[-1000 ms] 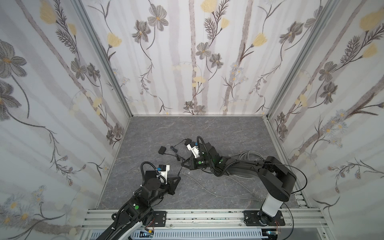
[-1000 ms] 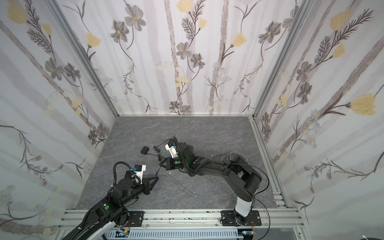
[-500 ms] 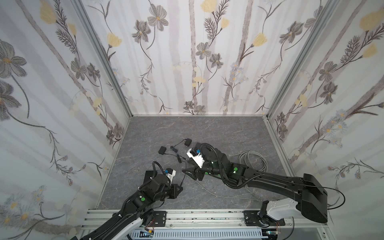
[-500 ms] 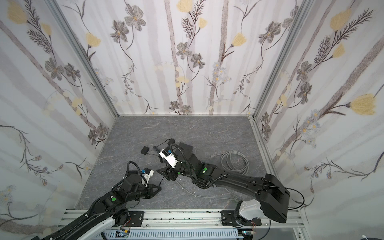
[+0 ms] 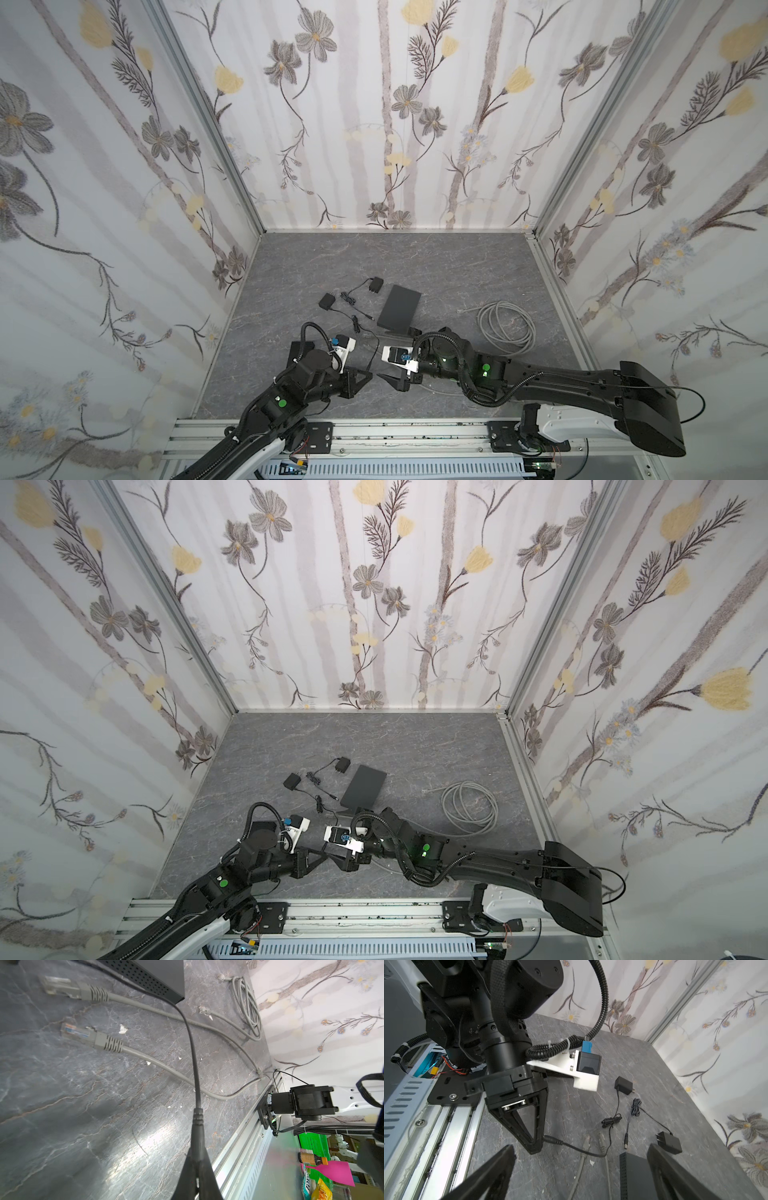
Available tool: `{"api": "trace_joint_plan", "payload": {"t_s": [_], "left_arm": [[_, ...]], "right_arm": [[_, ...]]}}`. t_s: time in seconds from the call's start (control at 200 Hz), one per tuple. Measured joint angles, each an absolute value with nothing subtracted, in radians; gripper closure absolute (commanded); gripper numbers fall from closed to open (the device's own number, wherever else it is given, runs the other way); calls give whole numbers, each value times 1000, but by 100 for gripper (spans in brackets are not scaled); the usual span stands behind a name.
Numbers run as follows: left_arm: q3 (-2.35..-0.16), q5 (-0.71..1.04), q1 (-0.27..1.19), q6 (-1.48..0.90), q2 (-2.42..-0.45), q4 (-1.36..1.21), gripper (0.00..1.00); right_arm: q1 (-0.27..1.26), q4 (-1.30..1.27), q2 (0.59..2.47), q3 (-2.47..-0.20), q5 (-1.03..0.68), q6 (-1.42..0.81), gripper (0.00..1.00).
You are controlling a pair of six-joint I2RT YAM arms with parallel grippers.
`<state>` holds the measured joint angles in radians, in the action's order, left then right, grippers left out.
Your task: Insert the plug into the switch port
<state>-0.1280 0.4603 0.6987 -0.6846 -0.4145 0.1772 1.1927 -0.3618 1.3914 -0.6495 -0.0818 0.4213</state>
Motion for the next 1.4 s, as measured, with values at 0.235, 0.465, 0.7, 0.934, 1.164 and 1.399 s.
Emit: {"api": "trace_joint_plan", "payload": {"t_s": [0.235, 0.465, 0.7, 0.934, 1.164, 1.399], "left_arm": [[-126, 460, 699, -687, -398, 199, 100], [-126, 460, 699, -687, -421, 198, 100], [-126, 461, 699, -687, -431, 197, 100], [-125, 467, 699, -687, -427, 194, 100], [-125, 473, 699, -687, -443, 182, 100], [-125, 476, 699, -687, -445, 175, 100]], "right_arm": [[1161, -410, 1388, -612, -76, 510, 2], [1147, -424, 1430, -694, -99, 648, 0], [1147, -243, 1491, -811, -131, 839, 7], [1167, -44, 1515, -799, -59, 1165, 6], [1168, 59, 1575, -889, -11, 1224, 11], [1174, 151, 1628, -963, -1, 1187, 21]]}}
